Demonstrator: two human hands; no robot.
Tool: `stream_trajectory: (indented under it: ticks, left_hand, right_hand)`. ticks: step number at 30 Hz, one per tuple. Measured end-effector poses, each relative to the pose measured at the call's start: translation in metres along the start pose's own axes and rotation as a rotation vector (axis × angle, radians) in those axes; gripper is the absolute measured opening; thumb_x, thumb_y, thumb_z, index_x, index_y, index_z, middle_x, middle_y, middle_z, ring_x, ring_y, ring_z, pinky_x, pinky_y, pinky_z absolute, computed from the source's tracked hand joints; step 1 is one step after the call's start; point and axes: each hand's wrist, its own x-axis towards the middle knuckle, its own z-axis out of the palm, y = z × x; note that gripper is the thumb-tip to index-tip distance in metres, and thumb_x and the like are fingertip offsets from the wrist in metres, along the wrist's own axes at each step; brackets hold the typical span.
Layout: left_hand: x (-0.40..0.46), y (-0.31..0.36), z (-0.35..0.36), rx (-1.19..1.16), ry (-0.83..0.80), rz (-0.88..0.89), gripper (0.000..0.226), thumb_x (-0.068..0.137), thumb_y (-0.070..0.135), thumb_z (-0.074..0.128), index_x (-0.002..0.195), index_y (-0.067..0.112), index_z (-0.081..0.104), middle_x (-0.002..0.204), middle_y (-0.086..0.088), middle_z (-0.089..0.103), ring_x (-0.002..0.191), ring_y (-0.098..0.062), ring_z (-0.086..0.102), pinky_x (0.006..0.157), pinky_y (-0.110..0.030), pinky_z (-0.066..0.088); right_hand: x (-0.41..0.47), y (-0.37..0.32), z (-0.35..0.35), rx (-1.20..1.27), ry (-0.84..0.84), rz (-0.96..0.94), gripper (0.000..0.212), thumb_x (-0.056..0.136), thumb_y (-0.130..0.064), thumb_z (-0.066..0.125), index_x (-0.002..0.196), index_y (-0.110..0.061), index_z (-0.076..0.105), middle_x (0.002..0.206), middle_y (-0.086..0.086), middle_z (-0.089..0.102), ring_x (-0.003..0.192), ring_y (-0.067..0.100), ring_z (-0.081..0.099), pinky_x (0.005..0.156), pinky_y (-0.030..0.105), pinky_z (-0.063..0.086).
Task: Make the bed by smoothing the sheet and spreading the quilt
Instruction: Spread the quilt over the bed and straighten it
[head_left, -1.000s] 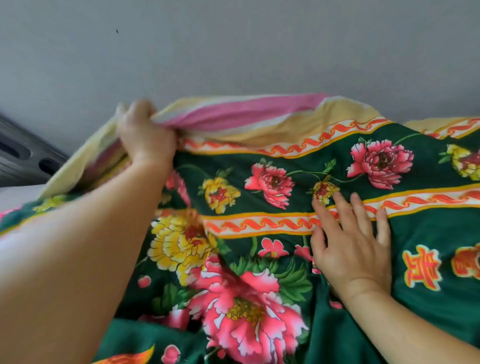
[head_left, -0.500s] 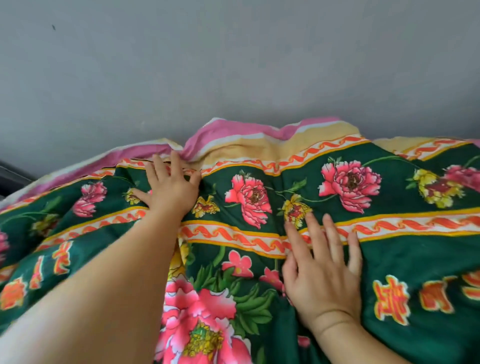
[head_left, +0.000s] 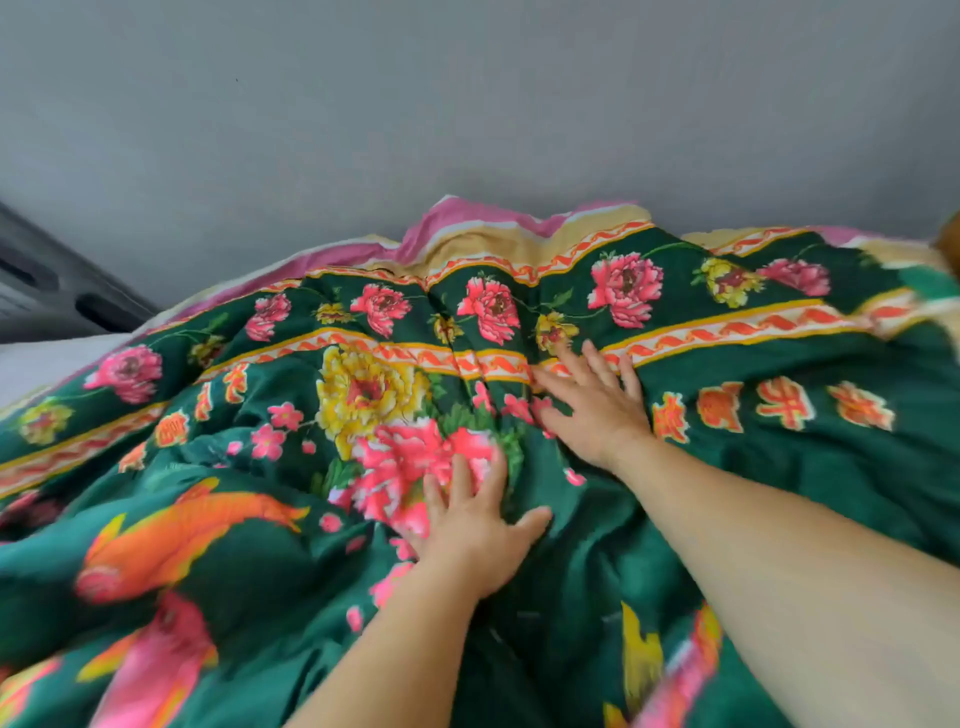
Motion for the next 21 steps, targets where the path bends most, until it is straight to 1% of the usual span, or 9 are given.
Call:
stream_trajectory:
  ticks: [2, 5, 8, 10, 11, 14, 17, 19, 21]
  left_hand:
    - [-0.024, -0.002, 0.007, 0.033, -0.069, 0.013, 0.084, 0.084, 0.067, 0.046, 0.149, 0.042, -0.001, 0.159, -0.003, -0.015, 0.144, -0.037, -0.016, 0.119, -0.046, -0.001]
    - [-0.046, -0.006, 0.015, 0.128, -0.143, 0.019, 0.096, 0.075, 0.073, 0.053, 0.148, 0.044, -0.002, 0.159, -0.006, -0.014, 0.145, -0.038, -0.013, 0.119, -0.049, 0.006]
    - [-0.071, 0.004, 0.028, 0.201, -0.172, 0.048, 0.102, 0.069, 0.077, 0.054, 0.146, 0.048, -0.007, 0.159, -0.005, -0.012, 0.146, -0.033, -0.011, 0.115, -0.057, 0.013]
    - [-0.082, 0.009, 0.032, 0.251, -0.146, 0.048, 0.104, 0.070, 0.078, 0.053, 0.146, 0.047, -0.010, 0.160, -0.003, -0.009, 0.147, -0.028, -0.008, 0.113, -0.060, 0.017]
    - [-0.088, 0.014, 0.035, 0.274, -0.127, 0.055, 0.105, 0.070, 0.078, 0.053, 0.147, 0.044, -0.010, 0.160, -0.003, -0.008, 0.148, -0.026, -0.005, 0.111, -0.061, 0.018]
    - [-0.100, 0.022, 0.048, 0.298, -0.058, 0.067, 0.110, 0.070, 0.077, 0.052, 0.150, 0.033, -0.010, 0.159, -0.005, 0.001, 0.147, -0.025, 0.009, 0.109, -0.058, 0.022]
    - [-0.105, 0.025, 0.057, 0.330, -0.010, 0.076, 0.112, 0.070, 0.076, 0.052, 0.150, 0.028, -0.010, 0.158, -0.009, 0.006, 0.145, -0.028, 0.013, 0.109, -0.056, 0.025]
    - [-0.106, 0.025, 0.058, 0.351, 0.003, 0.080, 0.112, 0.071, 0.076, 0.052, 0.150, 0.029, -0.012, 0.158, -0.010, 0.005, 0.145, -0.028, 0.012, 0.109, -0.056, 0.024]
    - [-0.108, 0.023, 0.059, 0.352, -0.016, 0.089, 0.111, 0.072, 0.073, 0.054, 0.149, 0.031, -0.014, 0.158, -0.009, 0.000, 0.146, -0.028, 0.006, 0.109, -0.058, 0.021]
  right_hand:
    - [-0.021, 0.006, -0.010, 0.005, -0.141, -0.038, 0.052, 0.097, -0.047, 0.034, 0.147, -0.048, 0.016, 0.160, -0.009, -0.010, 0.147, 0.014, -0.014, 0.118, 0.041, -0.013]
    - [-0.060, 0.002, -0.016, 0.003, -0.311, -0.035, 0.058, 0.096, -0.047, 0.039, 0.149, -0.042, 0.016, 0.160, -0.001, -0.013, 0.147, 0.016, -0.013, 0.119, 0.039, -0.008]
    - [-0.108, 0.007, -0.039, 0.038, -0.424, -0.038, 0.060, 0.094, -0.045, 0.048, 0.149, -0.033, 0.027, 0.161, 0.003, 0.005, 0.148, 0.018, 0.007, 0.119, 0.032, 0.006]
    - [-0.131, 0.020, -0.056, 0.152, -0.296, 0.015, 0.048, 0.092, -0.039, 0.054, 0.139, -0.029, 0.048, 0.152, -0.001, 0.036, 0.140, 0.016, 0.033, 0.113, 0.026, 0.024]
    - [-0.148, 0.032, -0.065, 0.138, -0.117, 0.067, 0.041, 0.091, -0.037, 0.055, 0.131, -0.030, 0.056, 0.143, -0.004, 0.049, 0.134, 0.016, 0.042, 0.109, 0.027, 0.029]
    - [-0.192, 0.080, -0.083, -0.147, 0.361, 0.369, 0.047, 0.086, -0.043, 0.056, 0.131, -0.035, 0.049, 0.142, -0.004, 0.045, 0.136, 0.020, 0.035, 0.108, 0.042, 0.027]
    - [-0.213, 0.131, -0.081, 0.042, 0.240, 0.789, 0.089, 0.075, -0.055, 0.067, 0.145, -0.036, 0.016, 0.151, 0.012, 0.021, 0.137, 0.035, 0.026, 0.106, 0.056, 0.028]
    - [-0.216, 0.147, -0.071, 0.213, 0.198, 0.912, 0.105, 0.072, -0.054, 0.072, 0.148, -0.034, 0.003, 0.145, 0.019, 0.030, 0.127, 0.039, 0.040, 0.103, 0.051, 0.038]
    - [-0.216, 0.145, -0.062, 0.180, 0.241, 0.870, 0.097, 0.080, -0.044, 0.069, 0.149, -0.034, 0.002, 0.133, 0.022, 0.045, 0.117, 0.040, 0.049, 0.096, 0.046, 0.044]
